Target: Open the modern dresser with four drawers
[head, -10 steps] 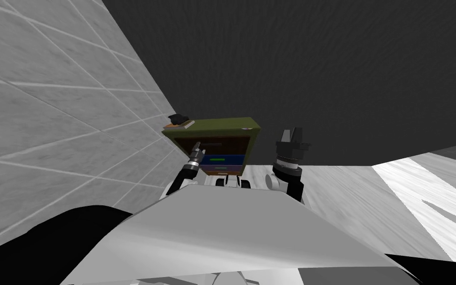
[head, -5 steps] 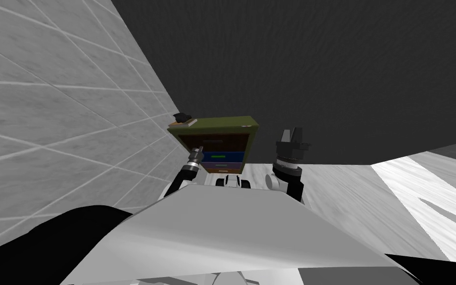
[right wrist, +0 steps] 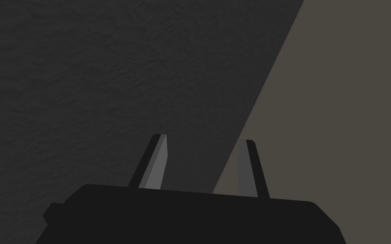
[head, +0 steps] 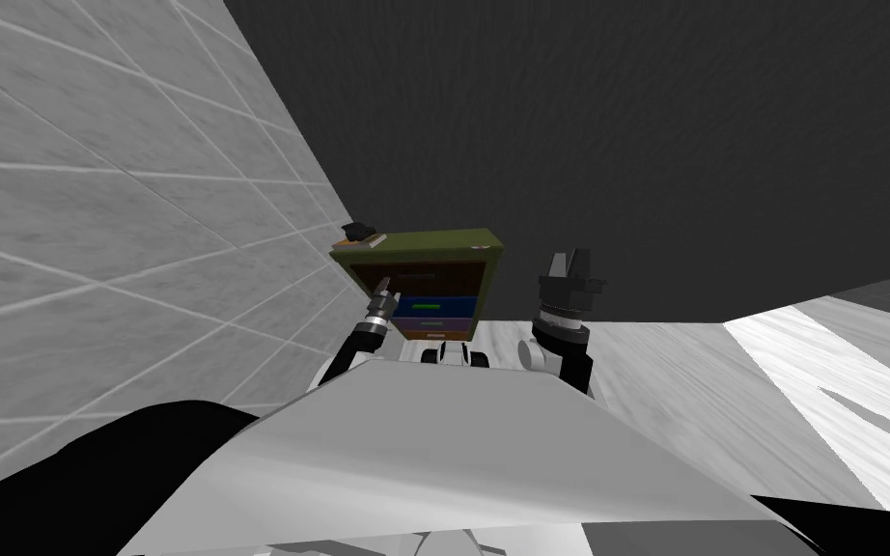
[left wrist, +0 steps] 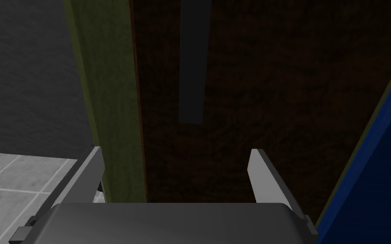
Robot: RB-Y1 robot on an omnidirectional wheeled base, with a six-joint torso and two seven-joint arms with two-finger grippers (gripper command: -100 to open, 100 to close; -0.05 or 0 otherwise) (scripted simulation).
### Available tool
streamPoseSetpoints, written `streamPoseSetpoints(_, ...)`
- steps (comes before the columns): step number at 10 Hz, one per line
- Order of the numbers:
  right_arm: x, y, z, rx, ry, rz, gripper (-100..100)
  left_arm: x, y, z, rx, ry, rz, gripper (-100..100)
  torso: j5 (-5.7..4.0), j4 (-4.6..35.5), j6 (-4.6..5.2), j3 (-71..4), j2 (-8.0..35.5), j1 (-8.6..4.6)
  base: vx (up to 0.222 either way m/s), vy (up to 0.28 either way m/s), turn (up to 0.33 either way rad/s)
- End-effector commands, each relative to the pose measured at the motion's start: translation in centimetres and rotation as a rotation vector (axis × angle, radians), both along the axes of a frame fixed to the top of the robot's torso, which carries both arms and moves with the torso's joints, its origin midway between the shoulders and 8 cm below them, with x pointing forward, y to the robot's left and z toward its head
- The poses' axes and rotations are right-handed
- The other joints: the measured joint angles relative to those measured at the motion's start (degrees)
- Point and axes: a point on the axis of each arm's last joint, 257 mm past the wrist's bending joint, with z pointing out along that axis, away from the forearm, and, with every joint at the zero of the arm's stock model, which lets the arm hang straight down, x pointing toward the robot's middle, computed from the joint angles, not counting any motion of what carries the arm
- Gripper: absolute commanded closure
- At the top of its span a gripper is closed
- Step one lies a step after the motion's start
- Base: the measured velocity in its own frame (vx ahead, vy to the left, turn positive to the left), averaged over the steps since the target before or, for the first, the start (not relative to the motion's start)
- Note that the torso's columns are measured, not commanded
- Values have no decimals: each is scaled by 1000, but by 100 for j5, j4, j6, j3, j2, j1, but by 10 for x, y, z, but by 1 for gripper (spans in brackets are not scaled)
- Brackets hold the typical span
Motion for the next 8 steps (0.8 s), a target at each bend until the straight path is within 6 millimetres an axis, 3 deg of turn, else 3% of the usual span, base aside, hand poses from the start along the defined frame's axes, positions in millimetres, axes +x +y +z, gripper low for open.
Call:
streamPoseSetpoints(1,0,0,0,0,0,0,0,0,0,0,0,2,2,-100,-1,7,0,14,21,-5,89,5,-2)
streamPoseSetpoints(3,0,0,0,0,0,0,0,-1,1,4,0,1,3,-100,-4,21,0,43,64,-13,89,-3,-11)
streamPoseSetpoints(4,0,0,0,0,0,0,0,-1,1,4,0,2,3,100,-3,19,0,42,66,-10,12,-1,1)
streamPoseSetpoints(8,0,0,0,0,0,0,0,-10,-3,8,-1,2,-7,100,-1,21,0,44,66,-2,-173,3,25)
